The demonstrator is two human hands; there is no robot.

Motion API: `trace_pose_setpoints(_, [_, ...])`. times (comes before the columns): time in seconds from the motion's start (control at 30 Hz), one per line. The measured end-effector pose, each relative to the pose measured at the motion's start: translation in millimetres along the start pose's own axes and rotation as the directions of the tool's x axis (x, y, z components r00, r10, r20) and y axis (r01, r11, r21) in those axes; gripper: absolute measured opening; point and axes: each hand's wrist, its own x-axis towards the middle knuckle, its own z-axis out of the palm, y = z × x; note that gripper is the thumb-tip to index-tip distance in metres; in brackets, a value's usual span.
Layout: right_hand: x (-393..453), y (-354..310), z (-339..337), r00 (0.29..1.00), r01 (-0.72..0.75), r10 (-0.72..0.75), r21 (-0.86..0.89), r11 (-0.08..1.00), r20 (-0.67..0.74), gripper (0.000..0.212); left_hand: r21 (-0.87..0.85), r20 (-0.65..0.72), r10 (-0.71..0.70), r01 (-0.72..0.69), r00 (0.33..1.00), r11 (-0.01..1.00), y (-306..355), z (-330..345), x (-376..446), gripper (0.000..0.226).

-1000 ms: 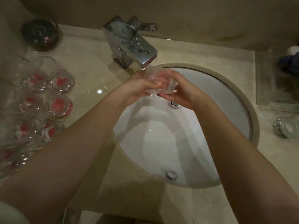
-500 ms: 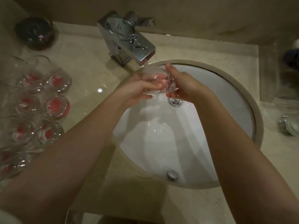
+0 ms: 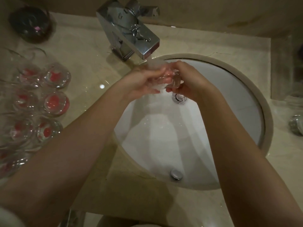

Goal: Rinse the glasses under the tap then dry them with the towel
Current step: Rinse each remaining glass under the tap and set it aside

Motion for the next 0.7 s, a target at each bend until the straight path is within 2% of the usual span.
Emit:
trace_pose_setpoints(0.07, [0.3, 1.4, -1.1, 1.000, -0.018, 0.018, 0.026, 0.999, -0.007, 0.027, 0.037, -0.030, 0.043, -0.042, 0.999, 0.998, 2.6, 2.4, 0.1, 0.033])
trace_pose_setpoints(0.13, [-1.8, 1.1, -1.0, 0.992, -0.127, 0.128, 0.031, 0.991, -0.023, 0.040, 0.044, -0.082, 0.083, -0.079, 0.993, 0.996, 1.5, 4.4, -1.6, 0.017])
trace_pose_setpoints(0.23, [-1.4, 1.7, 4.3, 0.984, -0.177, 0.177, 0.004, 0.984, -0.032, 0.047, 0.006, -0.042, 0.083, -0.083, 0.996, 0.997, -4.8, 1.9, -3.4, 0.026])
trace_pose_setpoints(0.33, [1.8, 5.2, 10.9, 0.995, -0.077, 0.073, -0.055, 0.996, -0.063, 0.024, -0.015, 0.031, -0.003, 0.004, 1.000, 1.000, -7.2, -0.2, -3.4, 0.033])
trace_pose_setpoints(0.4, [1.5, 6.3, 10.2, 0.998, -0.051, 0.048, -0.059, 0.997, -0.051, 0.024, 0.039, 0.011, 0.010, -0.011, 1.000, 0.999, -9.0, -2.3, -2.1, 0.034])
trace_pose_setpoints(0.5, [-3.3, 4.4, 5.5, 0.981, -0.185, 0.182, -0.042, 0.982, -0.066, 0.046, 0.054, -0.067, 0.105, -0.101, 0.992, 0.993, -13.4, -3.4, 0.1, 0.027])
trace_pose_setpoints(0.57, [-3.0, 6.0, 4.4, 0.971, -0.236, 0.228, -0.132, 0.963, -0.078, 0.067, 0.008, -0.087, 0.095, -0.095, 0.992, 0.995, -14.4, -2.2, 0.6, 0.017])
trace_pose_setpoints(0.63, [-2.4, 9.0, 5.5, 0.986, -0.153, 0.135, -0.220, 0.963, -0.096, 0.057, -0.018, -0.043, 0.082, -0.083, 0.996, 0.996, -14.0, -1.0, 1.8, 0.015])
trace_pose_setpoints(0.7, [-1.4, 14.7, 4.6, 0.996, 0.018, -0.040, -0.263, 0.965, -0.077, 0.040, 0.009, -0.031, 0.044, -0.043, 0.999, 0.999, -10.1, -1.9, 2.1, 0.020])
